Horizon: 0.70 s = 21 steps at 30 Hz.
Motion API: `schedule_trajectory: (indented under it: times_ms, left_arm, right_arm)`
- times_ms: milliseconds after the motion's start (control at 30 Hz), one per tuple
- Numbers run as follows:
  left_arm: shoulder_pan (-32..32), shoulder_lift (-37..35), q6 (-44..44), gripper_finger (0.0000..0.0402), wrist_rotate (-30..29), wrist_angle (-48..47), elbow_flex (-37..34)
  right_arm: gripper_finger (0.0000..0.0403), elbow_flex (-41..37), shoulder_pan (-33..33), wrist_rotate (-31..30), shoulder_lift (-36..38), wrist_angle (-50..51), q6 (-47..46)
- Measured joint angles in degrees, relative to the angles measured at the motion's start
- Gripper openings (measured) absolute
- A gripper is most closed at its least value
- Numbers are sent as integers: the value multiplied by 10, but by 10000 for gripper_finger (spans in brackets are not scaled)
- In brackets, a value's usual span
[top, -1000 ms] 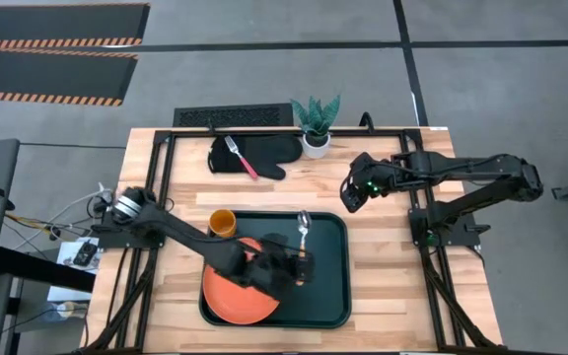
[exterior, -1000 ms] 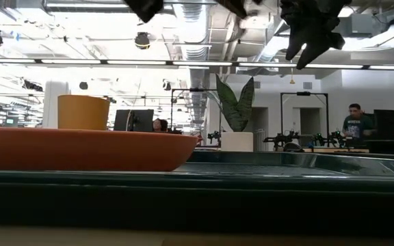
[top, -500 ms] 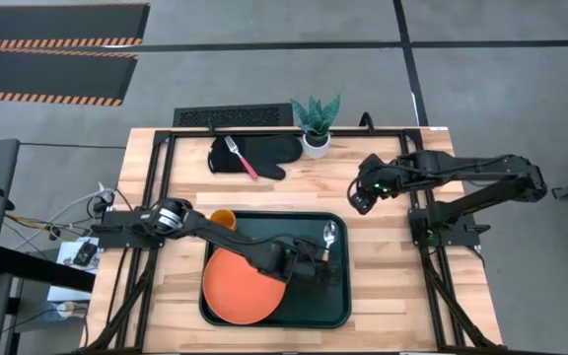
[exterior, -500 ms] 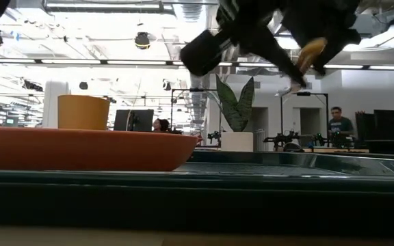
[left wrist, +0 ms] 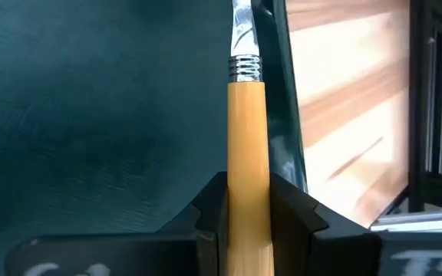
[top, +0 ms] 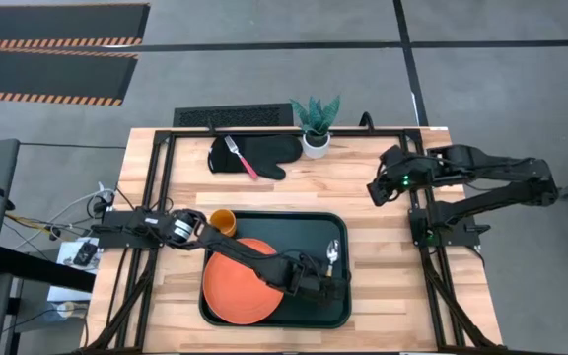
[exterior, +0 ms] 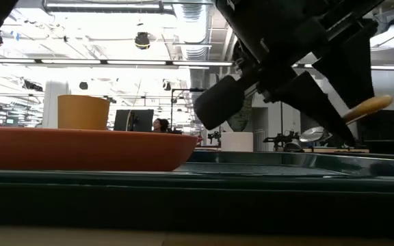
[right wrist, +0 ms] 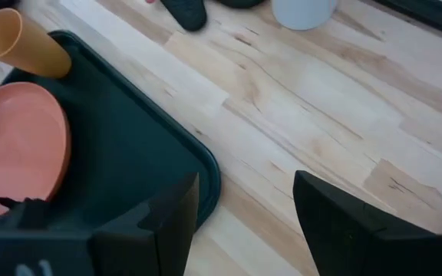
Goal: Pick and place plate/cup/fork/spoon on tray
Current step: Put the yellow spoon to the right of the orange plate on the black serving tray
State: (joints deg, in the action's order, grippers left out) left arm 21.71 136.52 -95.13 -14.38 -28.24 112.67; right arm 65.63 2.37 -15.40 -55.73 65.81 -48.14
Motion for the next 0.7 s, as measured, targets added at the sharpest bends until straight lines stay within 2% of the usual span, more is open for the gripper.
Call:
schedule_trajectory:
  times_ms: [167, 433, 700]
  left_arm:
    - [1, 5, -3, 49, -8, -5, 15]
    - [6, 12, -71, 49, -24, -15, 15]
    - [13, 29, -107, 49, 16, 8, 20]
  right_arm:
    - [239, 0, 0, -2, 8, 0, 0]
    - [239, 0, 0, -12, 9, 0, 2]
    - [239, 0, 0, -13, 9, -2, 15]
